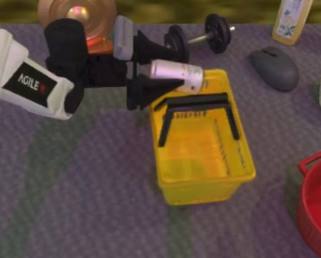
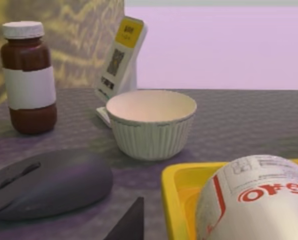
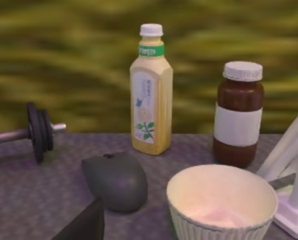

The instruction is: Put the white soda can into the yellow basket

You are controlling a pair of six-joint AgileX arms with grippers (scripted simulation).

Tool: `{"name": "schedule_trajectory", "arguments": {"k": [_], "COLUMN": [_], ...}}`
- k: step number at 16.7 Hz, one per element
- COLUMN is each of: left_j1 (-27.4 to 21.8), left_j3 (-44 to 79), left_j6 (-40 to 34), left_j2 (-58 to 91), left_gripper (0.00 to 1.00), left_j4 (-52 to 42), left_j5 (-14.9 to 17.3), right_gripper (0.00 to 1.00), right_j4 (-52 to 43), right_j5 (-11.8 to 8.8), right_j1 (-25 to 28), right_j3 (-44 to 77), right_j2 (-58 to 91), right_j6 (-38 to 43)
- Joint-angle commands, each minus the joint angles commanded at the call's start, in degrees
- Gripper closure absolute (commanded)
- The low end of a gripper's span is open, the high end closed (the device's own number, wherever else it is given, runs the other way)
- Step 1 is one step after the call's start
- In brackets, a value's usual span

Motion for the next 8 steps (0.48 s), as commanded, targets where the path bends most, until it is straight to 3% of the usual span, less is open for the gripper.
{"name": "schedule_trajectory", "arguments": {"k": [8], "left_j1": [0.0], "left_j3": [0.0], "left_j6": [0.0], "left_j2": [0.0], "left_gripper": [0.0], "left_j4": [0.0], "left_j5": [0.0], "right_gripper": [0.0], "right_j4": [0.0], "right_j5": [0.0], "right_j1": [0.0], "right_j3": [0.0], "right_j2": [0.0], "right_j6": [0.0]}}
